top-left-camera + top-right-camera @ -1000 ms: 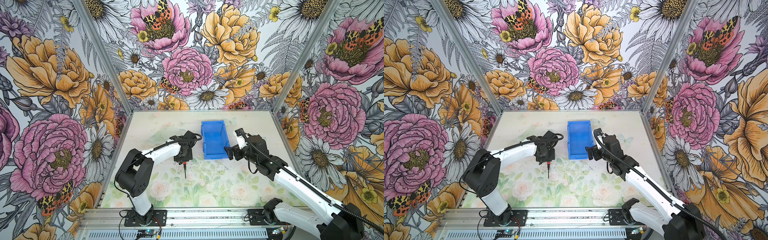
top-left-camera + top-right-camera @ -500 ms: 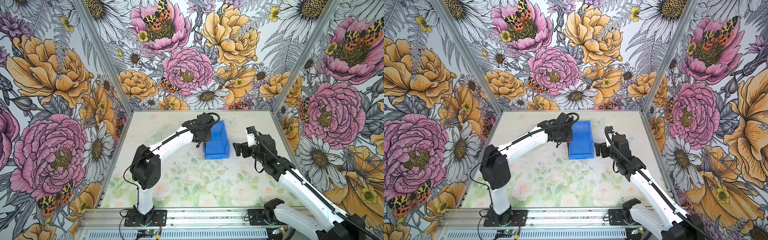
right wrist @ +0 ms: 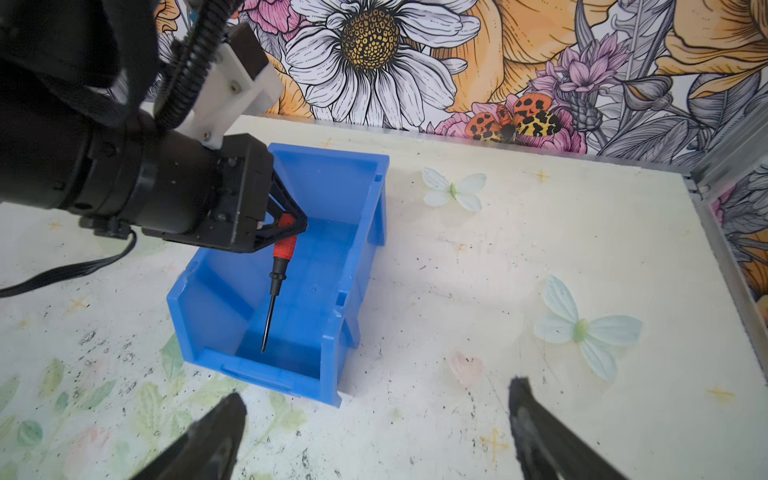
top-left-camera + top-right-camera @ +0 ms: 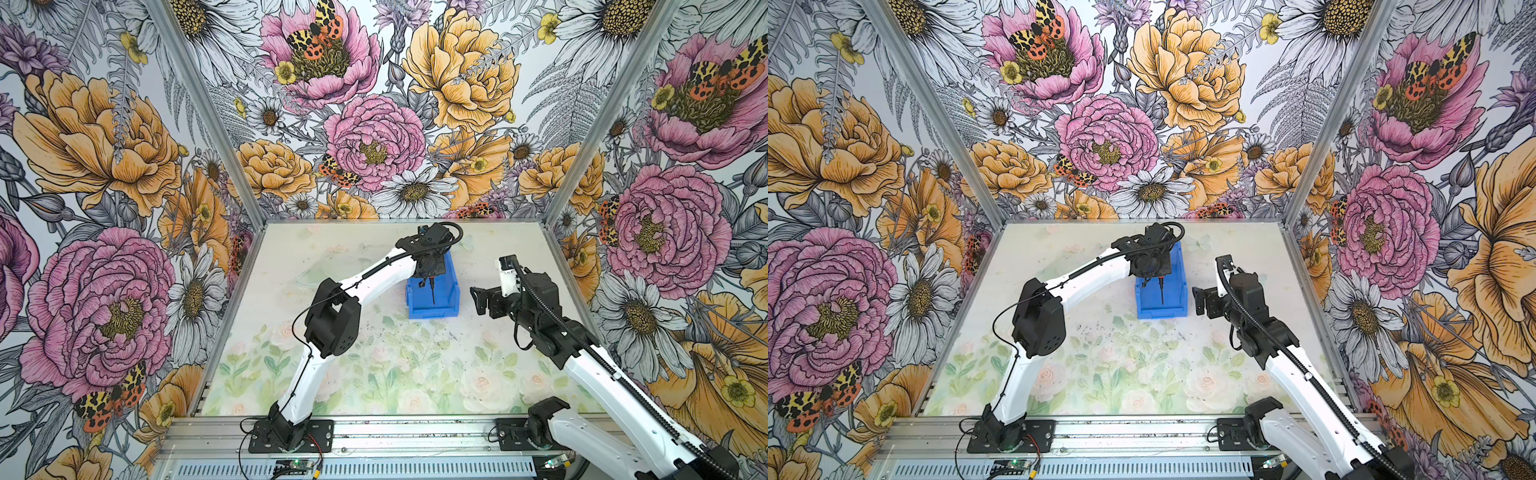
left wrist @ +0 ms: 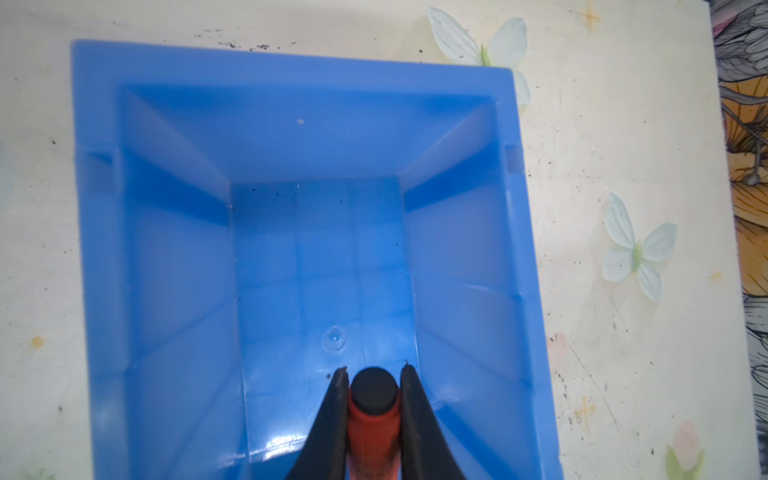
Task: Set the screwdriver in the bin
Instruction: 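Lift the screwdriver with the left gripper and carry it over the blue bin, then lower the screwdriver into the blue bin and open the left gripper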
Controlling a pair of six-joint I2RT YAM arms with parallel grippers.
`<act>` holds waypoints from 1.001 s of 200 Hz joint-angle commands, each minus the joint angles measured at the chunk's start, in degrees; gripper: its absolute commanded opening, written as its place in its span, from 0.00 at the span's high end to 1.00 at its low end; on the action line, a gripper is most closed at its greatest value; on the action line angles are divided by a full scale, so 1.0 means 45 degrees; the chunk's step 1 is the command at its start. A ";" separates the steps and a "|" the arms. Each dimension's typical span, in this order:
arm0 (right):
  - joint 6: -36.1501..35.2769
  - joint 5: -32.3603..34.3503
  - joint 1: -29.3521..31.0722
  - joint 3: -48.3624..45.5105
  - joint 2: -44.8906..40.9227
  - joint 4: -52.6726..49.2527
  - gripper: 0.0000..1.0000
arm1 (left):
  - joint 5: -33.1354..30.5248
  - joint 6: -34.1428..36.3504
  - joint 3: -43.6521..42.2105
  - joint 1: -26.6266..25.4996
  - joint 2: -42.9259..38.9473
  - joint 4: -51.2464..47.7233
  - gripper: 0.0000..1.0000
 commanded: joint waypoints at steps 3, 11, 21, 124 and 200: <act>0.0070 -0.0401 -0.0109 0.0282 -0.0186 -0.0349 0.01 | -0.1010 0.0033 0.0598 -0.0061 0.0528 -0.0023 1.00; 0.0115 -0.0467 -0.0104 0.0282 -0.0163 -0.0349 0.01 | -0.1082 0.0129 0.0674 -0.0040 0.0692 -0.0023 1.00; 0.0166 -0.0434 -0.0108 0.0270 -0.0070 -0.0312 0.01 | -0.1115 0.0275 0.0712 0.0015 0.0820 -0.0006 1.00; 0.0120 -0.0049 -0.0163 0.0303 -0.0167 -0.0329 0.01 | -0.1135 -0.0241 0.0466 0.0159 0.2025 0.0028 1.00; -0.0054 0.0227 -0.0214 0.0359 -0.0324 -0.0324 0.01 | -0.1036 -0.0063 0.0651 0.0049 0.2751 0.0028 0.92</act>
